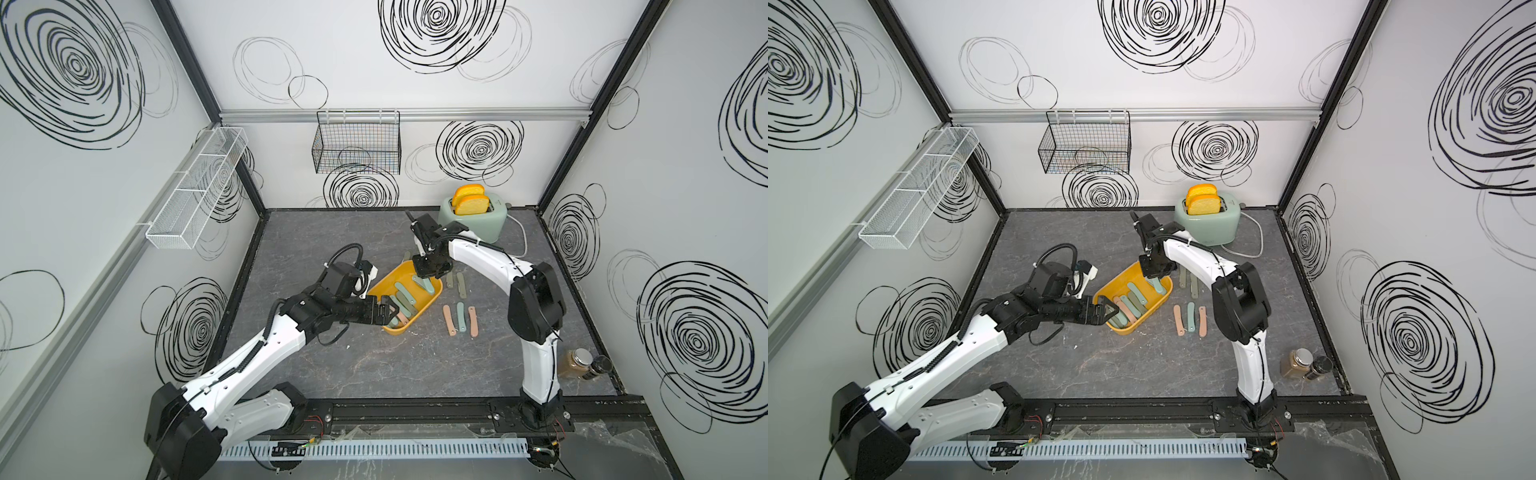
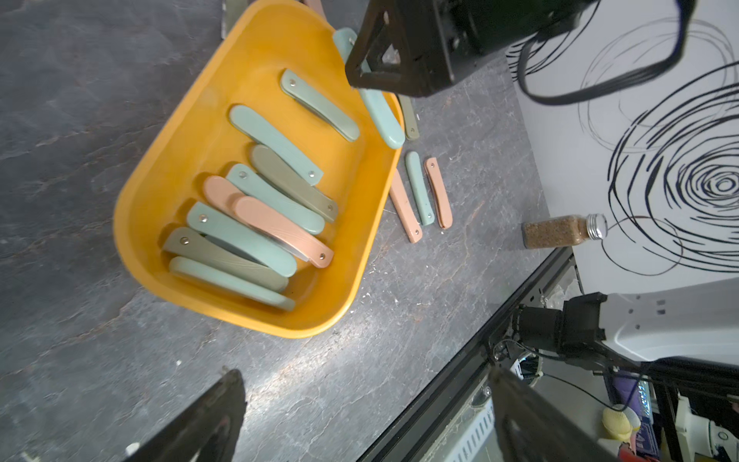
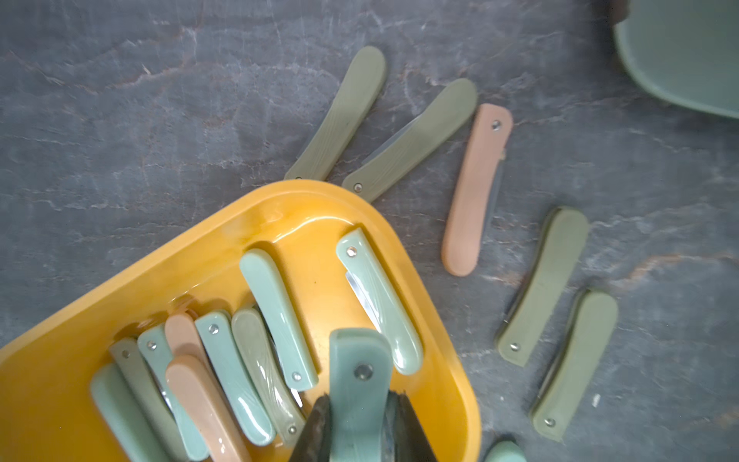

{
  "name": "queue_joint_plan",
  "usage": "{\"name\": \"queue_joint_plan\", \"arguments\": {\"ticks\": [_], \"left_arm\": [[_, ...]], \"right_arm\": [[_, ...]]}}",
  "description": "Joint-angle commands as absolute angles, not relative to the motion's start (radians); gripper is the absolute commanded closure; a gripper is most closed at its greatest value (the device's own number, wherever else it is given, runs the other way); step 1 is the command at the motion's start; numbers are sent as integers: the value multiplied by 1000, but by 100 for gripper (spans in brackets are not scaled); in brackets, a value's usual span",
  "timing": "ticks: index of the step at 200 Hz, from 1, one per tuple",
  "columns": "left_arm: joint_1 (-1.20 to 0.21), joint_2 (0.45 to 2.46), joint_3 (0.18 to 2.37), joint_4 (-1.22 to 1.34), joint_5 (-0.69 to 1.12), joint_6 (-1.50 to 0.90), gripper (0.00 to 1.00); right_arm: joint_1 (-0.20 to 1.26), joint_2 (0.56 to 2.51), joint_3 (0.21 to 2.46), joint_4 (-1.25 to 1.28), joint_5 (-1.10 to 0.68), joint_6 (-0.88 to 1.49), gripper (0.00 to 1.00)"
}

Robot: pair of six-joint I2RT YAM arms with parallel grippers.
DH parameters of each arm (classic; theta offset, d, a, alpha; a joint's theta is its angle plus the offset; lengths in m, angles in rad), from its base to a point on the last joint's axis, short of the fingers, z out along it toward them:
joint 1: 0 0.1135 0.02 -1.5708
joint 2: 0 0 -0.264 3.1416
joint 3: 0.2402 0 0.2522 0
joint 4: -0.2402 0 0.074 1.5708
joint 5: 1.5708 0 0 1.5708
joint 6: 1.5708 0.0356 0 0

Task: Take the fruit knife out of the storage box
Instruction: Place the fruit knife at the center of the board.

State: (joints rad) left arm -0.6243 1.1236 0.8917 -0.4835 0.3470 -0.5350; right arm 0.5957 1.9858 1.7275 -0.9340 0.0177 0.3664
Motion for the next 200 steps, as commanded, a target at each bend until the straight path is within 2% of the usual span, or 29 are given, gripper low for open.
{"name": "queue_joint_plan", "arguments": {"ticks": [1, 80, 136, 200], "left_arm": [[-667, 1170, 943, -388, 329, -559, 2], [-769, 1414, 1103, -309, 342, -552, 2], [-823, 1546, 1234, -339, 298, -527, 2], [-832, 1572, 1252, -347, 281, -514, 2]], "right_arm": [[553, 1899, 1678, -937, 11, 385, 79], [371, 1758, 1399, -847, 35, 331, 78], [278, 1844, 1351, -774, 34, 288, 78], [235, 1958, 1395, -741, 45, 264, 77]]}}
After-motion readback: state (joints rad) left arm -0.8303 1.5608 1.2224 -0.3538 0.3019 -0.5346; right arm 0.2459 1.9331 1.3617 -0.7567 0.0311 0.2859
